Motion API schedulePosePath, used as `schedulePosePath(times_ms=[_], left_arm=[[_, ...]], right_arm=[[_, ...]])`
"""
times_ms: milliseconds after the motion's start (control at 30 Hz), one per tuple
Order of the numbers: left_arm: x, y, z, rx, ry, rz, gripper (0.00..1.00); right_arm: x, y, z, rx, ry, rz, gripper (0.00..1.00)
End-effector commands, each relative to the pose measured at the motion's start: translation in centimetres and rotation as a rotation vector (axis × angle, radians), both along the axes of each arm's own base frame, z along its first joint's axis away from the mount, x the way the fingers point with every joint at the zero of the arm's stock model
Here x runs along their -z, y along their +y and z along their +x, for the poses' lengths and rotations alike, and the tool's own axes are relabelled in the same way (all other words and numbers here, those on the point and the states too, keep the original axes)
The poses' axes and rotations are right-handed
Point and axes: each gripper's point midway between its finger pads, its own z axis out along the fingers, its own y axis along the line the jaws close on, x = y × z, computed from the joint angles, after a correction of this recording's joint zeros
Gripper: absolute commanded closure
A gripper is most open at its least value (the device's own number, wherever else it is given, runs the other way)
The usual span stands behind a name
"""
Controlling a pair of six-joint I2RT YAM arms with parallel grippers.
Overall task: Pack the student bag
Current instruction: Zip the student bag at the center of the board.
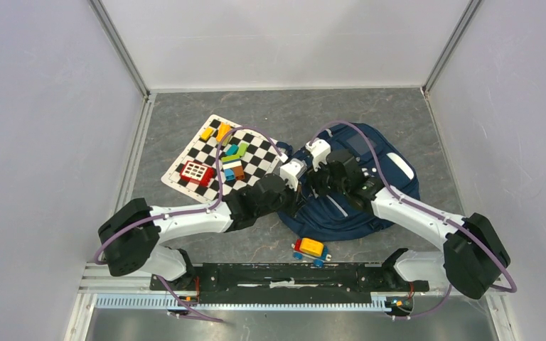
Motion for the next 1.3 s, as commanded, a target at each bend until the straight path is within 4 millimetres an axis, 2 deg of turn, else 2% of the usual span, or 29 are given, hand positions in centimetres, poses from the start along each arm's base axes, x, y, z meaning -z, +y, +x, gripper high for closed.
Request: schedulePosePath(times_ms=[0, 67, 133, 167, 433, 633, 733, 1000, 1267], left_arm=[[-2.1, -1.7, -1.2, 0.048, -0.021, -0.094, 0.98], [-2.3, -2.3, -1.7, 0.066, -0.029, -0.101, 0.98], [-2.4, -3.0, -2.4, 0.089, -0.037, -0.104, 0.98], [-2.4, -3.3, -2.7, 0.098, -0.039, -0.105, 0.98], [-2.3, -6.3, -6.0, 0.165, -0.034, -0.124, 0.98], [-2.8, -9.8, -9.0, 0.243, -0.029, -0.177, 0.98], [-2.5, -11.0, -10.0, 0.258, -0.019, -0.183, 0.98], [-2.7, -12.2, -10.2, 0.197, -0.002, -0.210, 0.98], [-2.9, -13.9, -8.3, 0.123, -0.042, -0.209, 0.98]], right_arm=[[-0.9, -0.1, 1.9, 0.045, -0.078, 0.004, 0.70], [-1.3, -0.1, 2.2, 0.065, -0.089, 0.018, 0.88], [-2.0, 0.3, 2.8, 0.076, -0.109, 0.041, 0.98], [-2.3, 0.5, 3.1, 0.079, -0.115, 0.048, 1.00], [-4.5, 1.9, 5.3, 0.098, -0.166, 0.090, 1.00], [-5.2, 2.6, 6.6, 0.111, -0.189, 0.106, 1.00], [-5.5, 2.8, 7.0, 0.118, -0.200, 0.110, 1.00], [-5.5, 3.0, 7.5, 0.134, -0.207, 0.126, 1.00], [-5.0, 3.1, 7.8, 0.146, -0.208, 0.130, 1.00]])
